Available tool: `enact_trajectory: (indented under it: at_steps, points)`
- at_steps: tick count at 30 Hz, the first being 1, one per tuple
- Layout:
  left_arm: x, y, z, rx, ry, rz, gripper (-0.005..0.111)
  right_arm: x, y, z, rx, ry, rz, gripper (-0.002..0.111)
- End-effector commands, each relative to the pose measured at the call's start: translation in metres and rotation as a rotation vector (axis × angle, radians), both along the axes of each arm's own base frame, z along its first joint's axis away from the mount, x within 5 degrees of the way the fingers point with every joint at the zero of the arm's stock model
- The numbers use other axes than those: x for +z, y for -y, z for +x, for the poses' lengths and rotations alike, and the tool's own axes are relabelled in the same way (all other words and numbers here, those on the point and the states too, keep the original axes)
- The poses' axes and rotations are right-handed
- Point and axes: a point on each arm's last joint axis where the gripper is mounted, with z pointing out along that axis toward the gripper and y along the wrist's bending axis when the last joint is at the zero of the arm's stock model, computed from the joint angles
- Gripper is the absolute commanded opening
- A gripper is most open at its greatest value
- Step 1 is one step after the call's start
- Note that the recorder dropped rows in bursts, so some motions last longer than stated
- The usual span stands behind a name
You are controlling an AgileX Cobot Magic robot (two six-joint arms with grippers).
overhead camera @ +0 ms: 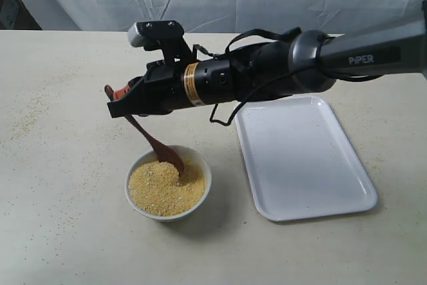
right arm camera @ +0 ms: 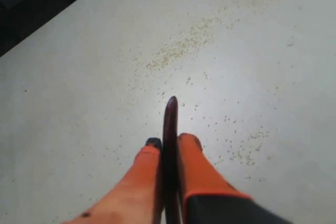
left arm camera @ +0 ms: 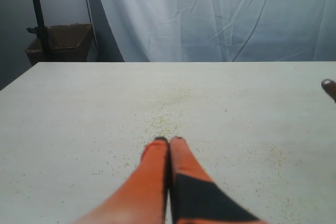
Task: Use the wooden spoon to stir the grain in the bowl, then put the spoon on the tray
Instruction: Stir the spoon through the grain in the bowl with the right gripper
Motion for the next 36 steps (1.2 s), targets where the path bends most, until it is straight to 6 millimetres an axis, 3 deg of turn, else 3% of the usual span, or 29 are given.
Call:
enact_trajectory:
  at_steps: [1,5,11,15,19,24,28,32,36]
  points:
    - [0.0,0.0,0.0,0.002,0.003,0.001,0.0,0.03,0.007,0.002,-0.04,0.089,0.003,-0.001]
    - [0.0,0.0,0.0,0.002,0.003,0.001,0.0,0.03,0.01,0.005,-0.083,0.105,-0.038,-0.001]
    - [0.0,0.0,0.0,0.002,0.003,0.001,0.0,0.005,0.011,0.01,-0.114,0.072,-0.105,-0.001]
    - [0.0,0.0,0.0,0.002,0.003,0.001,0.0,-0.013,0.003,0.006,-0.047,0.013,-0.069,-0.001]
    - [0.0,0.0,0.0,0.002,0.003,0.001,0.0,-0.001,0.002,0.003,-0.026,0.005,-0.003,-0.001]
    - [0.0,0.0,0.0,0.002,0.003,0.001,0.0,0.039,0.009,0.002,-0.05,0.141,-0.003,-0.001]
    - [0.0,0.0,0.0,0.002,0.003,0.001,0.0,0.017,0.012,0.011,-0.118,0.128,-0.104,-0.001]
    - [0.0,0.0,0.0,0.002,0.003,0.001,0.0,-0.01,0.0,0.002,-0.016,-0.007,-0.015,-0.001]
    - [0.0,0.0,0.0,0.002,0.003,0.001,0.0,-0.002,-0.005,-0.004,0.006,-0.018,0.014,-0.001]
